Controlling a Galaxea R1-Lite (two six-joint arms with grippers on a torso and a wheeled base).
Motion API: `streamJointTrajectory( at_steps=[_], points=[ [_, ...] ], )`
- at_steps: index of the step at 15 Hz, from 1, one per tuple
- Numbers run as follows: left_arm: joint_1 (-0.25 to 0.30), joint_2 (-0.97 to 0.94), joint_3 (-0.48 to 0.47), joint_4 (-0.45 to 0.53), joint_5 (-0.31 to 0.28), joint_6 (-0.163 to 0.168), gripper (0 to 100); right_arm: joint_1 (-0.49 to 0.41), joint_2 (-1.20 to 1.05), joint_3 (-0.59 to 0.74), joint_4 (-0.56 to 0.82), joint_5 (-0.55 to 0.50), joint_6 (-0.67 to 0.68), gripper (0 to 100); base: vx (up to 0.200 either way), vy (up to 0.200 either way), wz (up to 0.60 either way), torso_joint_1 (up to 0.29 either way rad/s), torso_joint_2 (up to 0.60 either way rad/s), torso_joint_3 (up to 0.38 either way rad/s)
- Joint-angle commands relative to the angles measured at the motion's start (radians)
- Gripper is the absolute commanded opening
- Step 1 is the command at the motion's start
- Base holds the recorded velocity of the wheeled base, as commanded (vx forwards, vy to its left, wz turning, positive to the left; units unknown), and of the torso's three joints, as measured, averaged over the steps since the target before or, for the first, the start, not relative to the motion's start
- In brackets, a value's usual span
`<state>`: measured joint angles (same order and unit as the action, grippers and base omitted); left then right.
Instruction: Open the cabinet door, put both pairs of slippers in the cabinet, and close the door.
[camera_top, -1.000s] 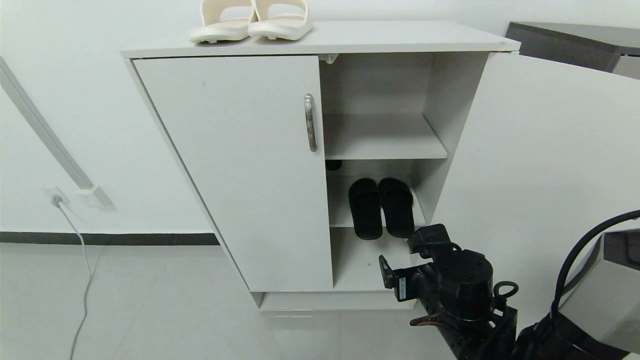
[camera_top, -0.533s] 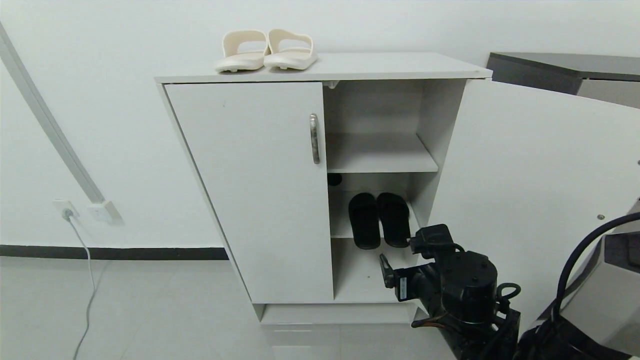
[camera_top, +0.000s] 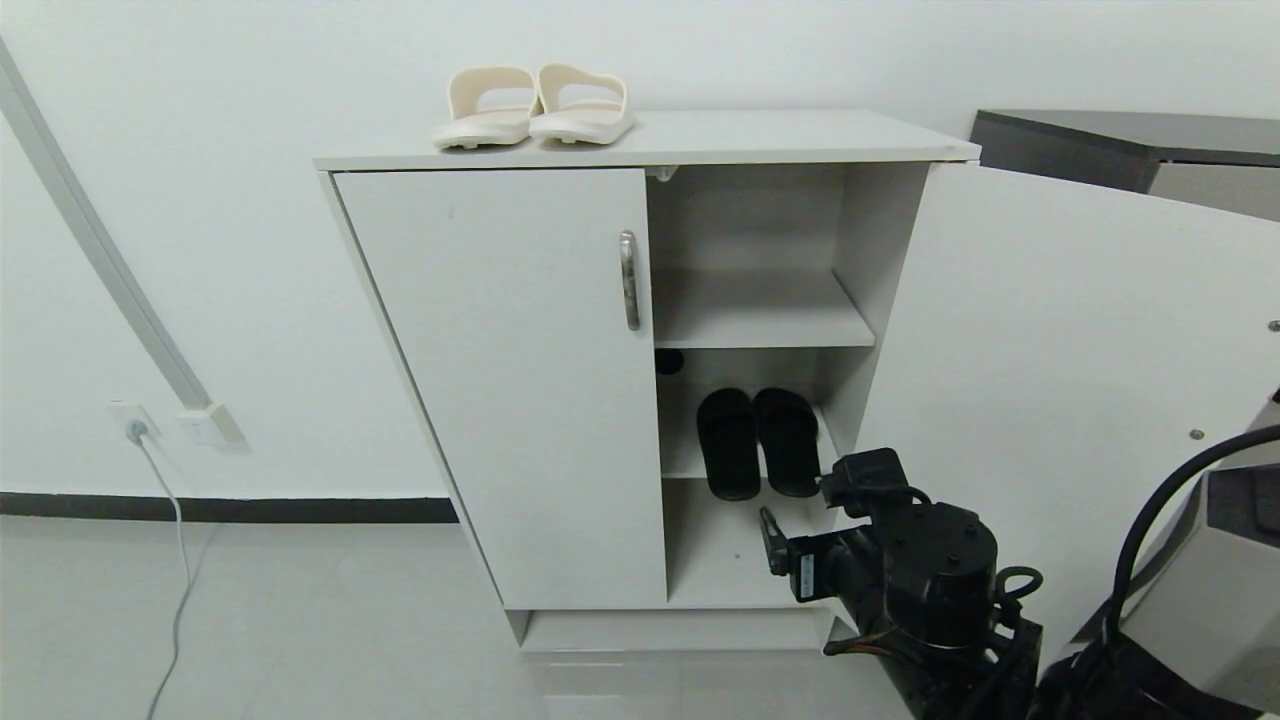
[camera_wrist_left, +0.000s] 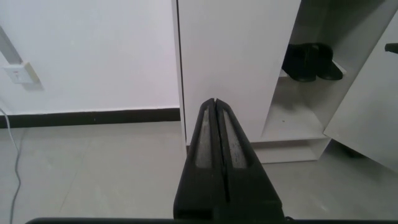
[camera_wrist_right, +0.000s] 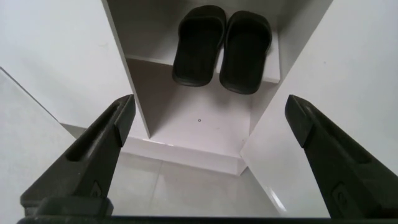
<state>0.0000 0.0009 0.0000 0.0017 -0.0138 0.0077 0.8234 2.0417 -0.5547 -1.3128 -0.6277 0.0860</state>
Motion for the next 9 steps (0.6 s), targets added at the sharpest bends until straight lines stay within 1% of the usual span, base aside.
streamJointTrajectory(
  at_steps=[1, 9],
  points=[
    [0.000, 0.001, 0.000, 0.000, 0.000, 0.000, 0, 0.000, 0.005, 0.001, 0.000, 0.000, 0.000, 100, 0.000, 0.200, 0.00, 0.002, 0.00, 0.002],
    [0.000, 0.001, 0.000, 0.000, 0.000, -0.005, 0, 0.017, 0.005, 0.012, -0.020, 0.000, -0.003, 100, 0.000, 0.200, 0.00, 0.003, 0.00, 0.004]
  ],
)
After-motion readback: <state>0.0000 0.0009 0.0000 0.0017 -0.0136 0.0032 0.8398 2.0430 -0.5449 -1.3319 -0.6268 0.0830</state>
